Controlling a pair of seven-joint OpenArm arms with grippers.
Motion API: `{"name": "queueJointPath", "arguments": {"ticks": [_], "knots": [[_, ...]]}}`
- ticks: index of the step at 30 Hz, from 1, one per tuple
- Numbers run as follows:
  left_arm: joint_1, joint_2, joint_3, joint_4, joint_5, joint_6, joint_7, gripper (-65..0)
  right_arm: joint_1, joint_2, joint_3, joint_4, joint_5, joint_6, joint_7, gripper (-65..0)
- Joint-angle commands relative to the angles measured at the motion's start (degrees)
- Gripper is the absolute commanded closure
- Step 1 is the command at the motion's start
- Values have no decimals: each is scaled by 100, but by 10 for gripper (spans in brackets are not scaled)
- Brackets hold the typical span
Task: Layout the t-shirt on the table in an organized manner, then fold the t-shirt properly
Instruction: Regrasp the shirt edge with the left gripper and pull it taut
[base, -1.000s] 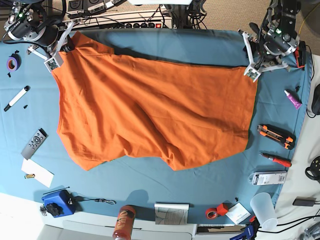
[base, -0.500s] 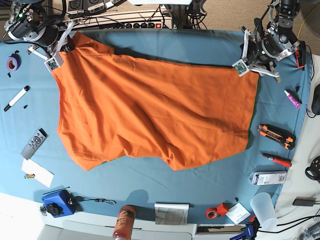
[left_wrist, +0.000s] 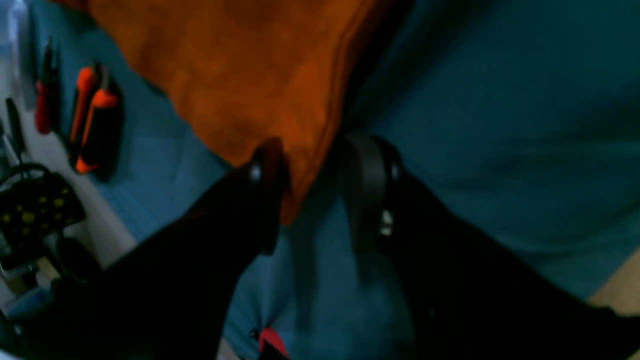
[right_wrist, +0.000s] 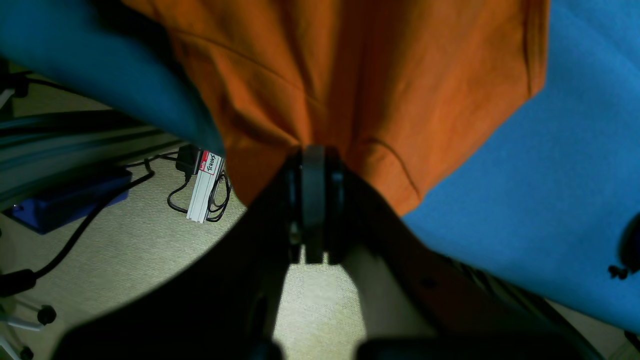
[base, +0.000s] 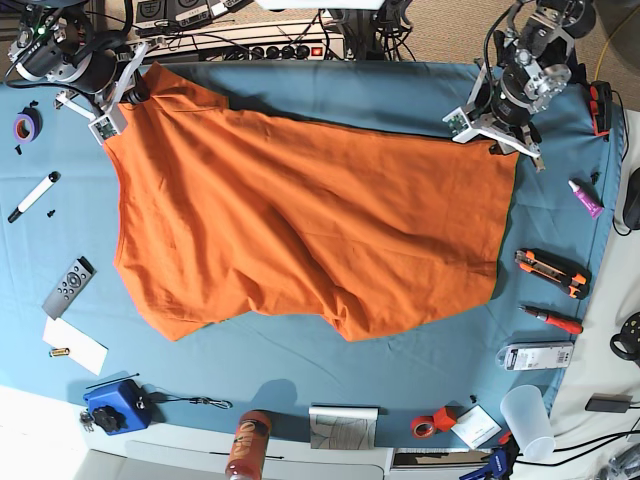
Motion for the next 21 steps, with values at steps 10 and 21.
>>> {"name": "queueJointPath", "arguments": {"ticks": [10, 21], "knots": [[-271, -63, -11, 33, -210, 1639, 1191, 0, -13, 66, 55, 68, 28, -7, 208, 0], [487, -63, -11, 529, -221, 1915, 2135, 0, 17, 66, 57, 68, 20, -7, 472, 0]]}}
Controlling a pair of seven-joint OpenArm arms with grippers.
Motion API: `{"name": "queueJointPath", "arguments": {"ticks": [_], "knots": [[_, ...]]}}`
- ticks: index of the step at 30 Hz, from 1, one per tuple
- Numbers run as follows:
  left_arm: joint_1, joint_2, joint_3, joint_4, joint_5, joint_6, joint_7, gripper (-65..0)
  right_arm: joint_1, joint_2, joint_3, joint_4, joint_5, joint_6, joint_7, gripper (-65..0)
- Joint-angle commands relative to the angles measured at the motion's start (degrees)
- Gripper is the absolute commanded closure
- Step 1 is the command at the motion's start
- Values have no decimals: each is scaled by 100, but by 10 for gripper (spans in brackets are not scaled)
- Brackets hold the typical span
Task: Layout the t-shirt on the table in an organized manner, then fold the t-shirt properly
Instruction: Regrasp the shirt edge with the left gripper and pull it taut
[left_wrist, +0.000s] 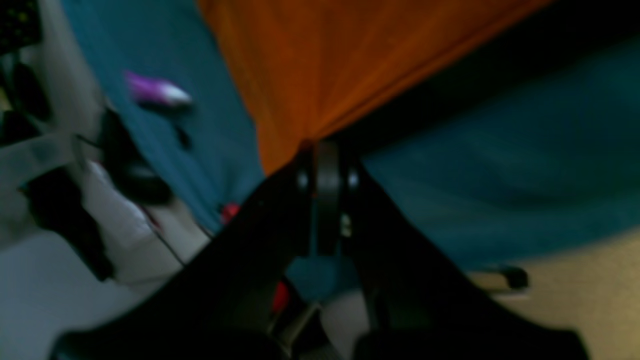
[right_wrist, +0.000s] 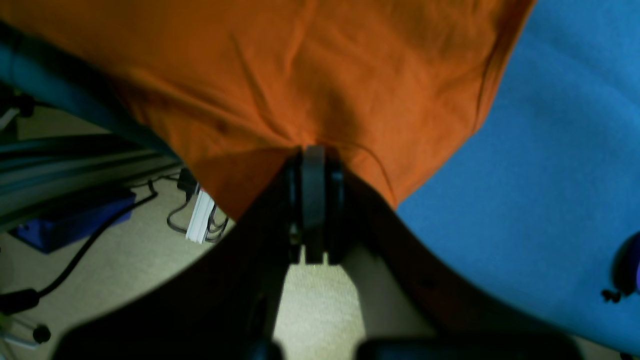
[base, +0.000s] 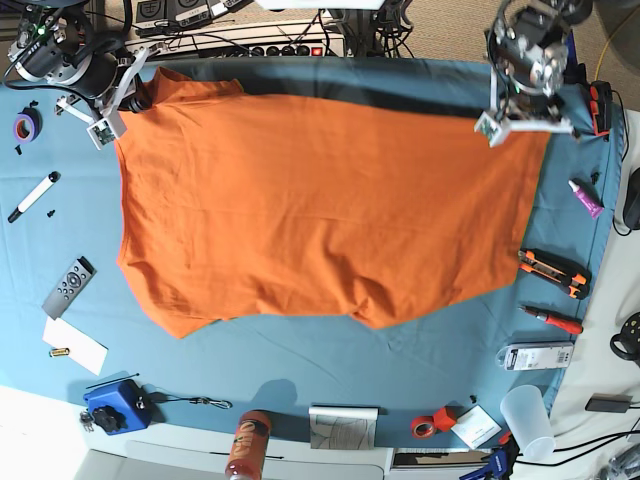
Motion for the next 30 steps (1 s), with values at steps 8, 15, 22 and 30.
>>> {"name": "queueJointPath", "arguments": {"ticks": [8, 15, 22, 30], "knots": [[577, -74, -39, 439, 114, 212, -356, 0, 2, 68, 55, 68, 7, -7, 76, 0], [402, -74, -39, 439, 133, 417, -328, 0, 0, 70, 55, 68, 7, -4, -76, 0], [404, -76, -39, 442, 728, 977, 595, -337, 0, 70, 55, 70, 11, 232, -316, -201], [402, -76, -39, 461, 992, 1029, 1187, -337, 4, 131, 197, 142, 44, 133, -9, -205]]}}
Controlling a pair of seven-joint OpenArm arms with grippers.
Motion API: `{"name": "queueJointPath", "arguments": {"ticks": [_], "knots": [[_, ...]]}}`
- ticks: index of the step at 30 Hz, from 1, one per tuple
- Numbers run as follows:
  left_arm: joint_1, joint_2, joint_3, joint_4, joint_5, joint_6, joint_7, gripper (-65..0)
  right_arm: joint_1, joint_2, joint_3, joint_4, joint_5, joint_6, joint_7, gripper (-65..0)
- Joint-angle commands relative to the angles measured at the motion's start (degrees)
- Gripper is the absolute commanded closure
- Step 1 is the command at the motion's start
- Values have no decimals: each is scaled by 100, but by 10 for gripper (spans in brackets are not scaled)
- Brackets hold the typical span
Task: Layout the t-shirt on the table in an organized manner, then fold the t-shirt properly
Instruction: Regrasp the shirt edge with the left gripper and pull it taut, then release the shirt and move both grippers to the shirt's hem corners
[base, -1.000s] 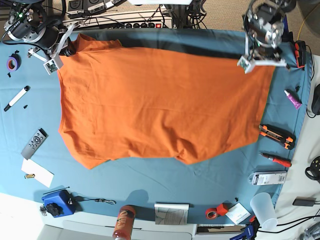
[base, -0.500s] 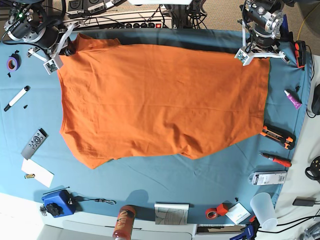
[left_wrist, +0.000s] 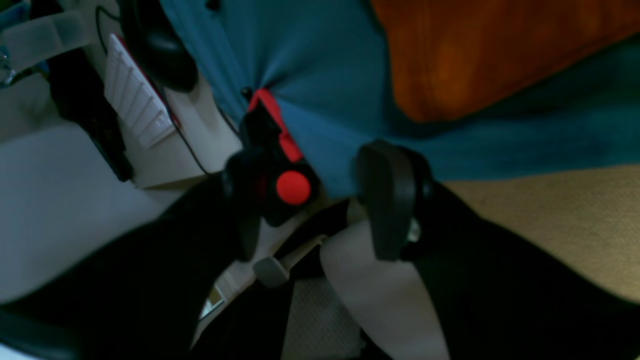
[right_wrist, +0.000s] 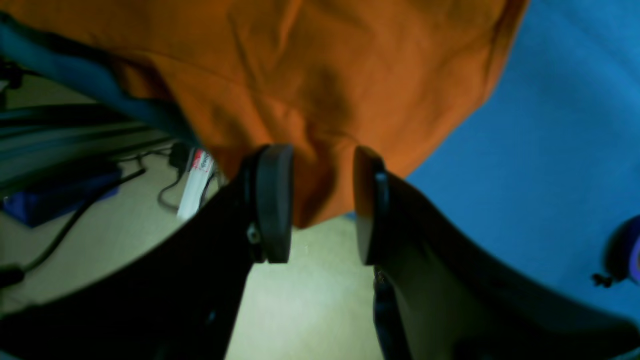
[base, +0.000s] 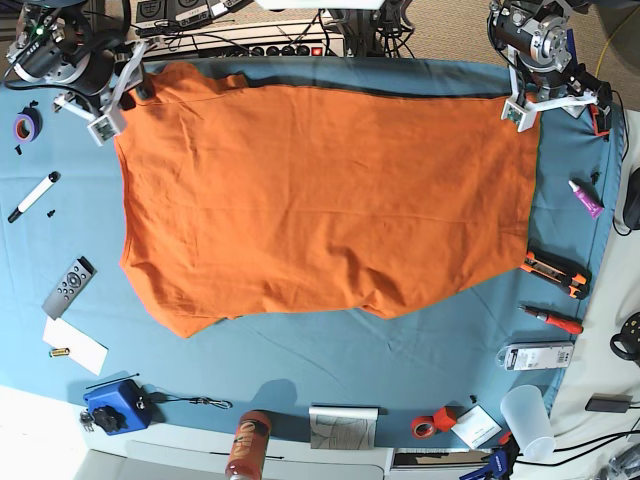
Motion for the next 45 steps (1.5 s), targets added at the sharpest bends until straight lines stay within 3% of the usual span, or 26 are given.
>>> {"name": "queueJointPath", "arguments": {"ticks": [1, 6, 9, 11, 13, 16, 20, 23, 29, 32, 39, 42, 45], "knots": [[2, -76, -37, 153, 136, 55, -33, -337, 20, 83, 157, 166, 61, -20, 192, -205], [2, -76, -42, 651, 533, 339, -247, -337, 605, 85, 828, 363, 76, -31, 323, -205], [-188, -76, -42, 1003, 581, 385, -610, -337, 1086, 83, 1147, 356, 72, -81, 682, -204], [-461, -76, -42, 1078, 212, 356, -992, -331, 1419, 83, 1161, 350, 66, -186, 916, -204], [-811, -76, -42, 1045, -417, 116, -1318, -308, 1751, 85, 1067, 345, -9, -188, 918, -204], [-1362, -74, -42, 944, -1373, -74, -1759, -276, 2192, 85, 787, 173, -431, -188, 1025, -204], [-2015, -76, -42, 656, -1554, -267, -2149, -277, 2776, 85, 232, -811, -1069, -315, 1493, -204], [-2490, -74, -42, 177, -1910, -461, -2485, -277, 3362, 85, -190, -1932, -1224, -313, 1648, -204], [-3598, -72, -42, -1471, -2540, -1043, -3355, -296, 4572, 83, -925, -3915, -1832, -461, 2138, -204], [-4332, -72, -42, -2302, -3324, -1615, -3174, -296, 5125, 83, -1226, -4721, -2107, -590, 2135, -204], [-5991, -13, -37, -4170, -5246, -3515, -2332, -296, 5630, 48, -1547, -5613, -2138, -592, 2096, -204], [-6570, 205, -37, -5119, -5436, -4006, -1945, -296, 5617, 42, -1547, -5613, -2144, -590, 2035, -204], [-6992, 424, -37, -6043, -5654, -4188, -1912, -296, 5617, 44, -1547, -5613, -2142, -590, 2017, -204]]}}
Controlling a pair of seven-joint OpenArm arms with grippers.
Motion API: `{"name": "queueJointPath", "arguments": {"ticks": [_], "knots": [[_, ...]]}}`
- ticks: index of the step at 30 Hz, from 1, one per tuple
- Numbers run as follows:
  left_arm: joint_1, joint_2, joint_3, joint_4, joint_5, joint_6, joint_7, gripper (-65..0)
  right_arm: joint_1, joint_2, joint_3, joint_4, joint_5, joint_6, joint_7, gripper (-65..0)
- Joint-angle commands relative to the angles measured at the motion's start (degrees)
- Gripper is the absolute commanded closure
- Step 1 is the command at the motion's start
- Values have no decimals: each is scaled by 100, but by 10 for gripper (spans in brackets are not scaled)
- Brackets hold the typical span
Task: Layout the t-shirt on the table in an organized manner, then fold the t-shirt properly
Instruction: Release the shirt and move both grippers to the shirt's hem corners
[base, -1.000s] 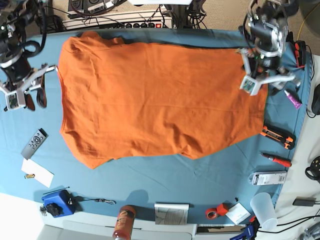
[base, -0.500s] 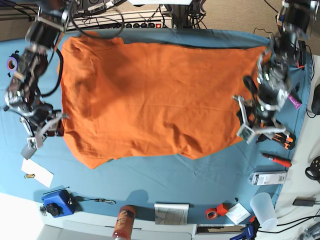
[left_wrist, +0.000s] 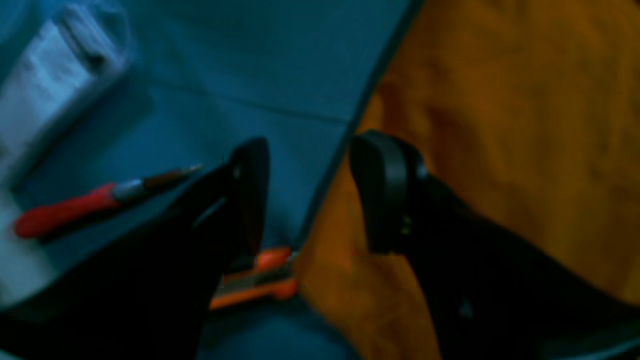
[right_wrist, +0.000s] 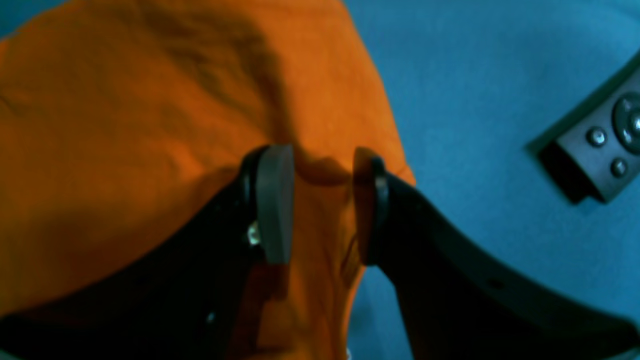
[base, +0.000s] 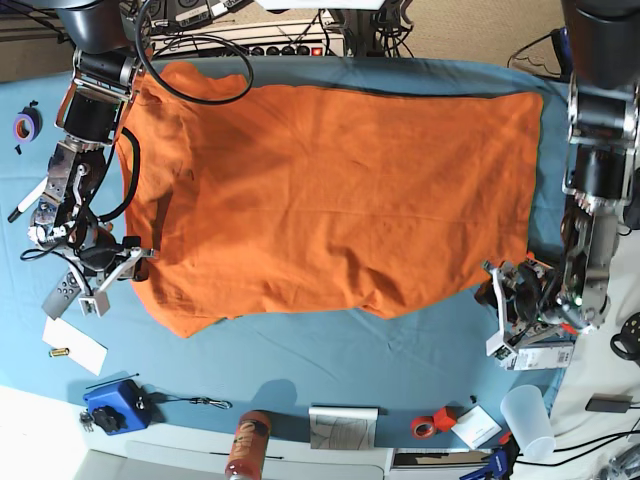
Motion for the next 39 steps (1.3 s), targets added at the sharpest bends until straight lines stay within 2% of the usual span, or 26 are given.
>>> {"name": "queueJointPath", "arguments": {"ticks": [1, 3, 6, 9, 13, 15, 16, 19, 20, 29, 33, 36, 39], "knots": [[-286, 0, -35, -170, -114, -103, -81, -296, 155, 87, 17, 101, 90, -4, 90, -204], [-433, 120, -35, -605, -96, -247, -76, -296, 155, 85, 17, 101, 90, -4, 33, -204], [-520, 258, -33, -1051, -42, -254, -79, -296, 155, 87, 20, 101, 90, -4, -52, -204], [-472, 299, -33, -1207, -39, -407, -74, -296, 155, 101, 20, 101, 90, -4, -114, -204], [-459, 304, -33, -1329, 90, -385, -33, -293, 155, 98, 20, 103, 90, -2, -118, -204], [-444, 304, -33, -1344, 87, -372, 4, -244, 155, 98, 20, 101, 92, -4, -118, -204], [-435, 304, -33, -1344, 42, -374, 85, -194, 155, 98, 20, 101, 90, -2, -118, -204], [-396, 304, -33, -1344, -313, -380, 409, -20, 155, 98, 20, 103, 92, -2, -116, -204], [-396, 304, -33, -1344, -466, -396, 557, 0, 155, 98, 20, 101, 90, -2, -114, -204], [-625, 284, -35, -1285, -2304, -372, 1550, 0, 155, 98, 20, 103, 90, -2, -96, -204], [-811, 267, -35, -1075, -2780, -365, 1963, 0, 155, 98, 20, 103, 90, 0, -98, -204], [-894, 269, -35, -841, -3191, -109, 2356, 0, 155, 98, 20, 103, 90, 0, -98, -204], [-879, 271, -35, -509, -3598, -70, 2646, 0, 155, 98, 20, 101, 92, -2, -98, -204]]}}
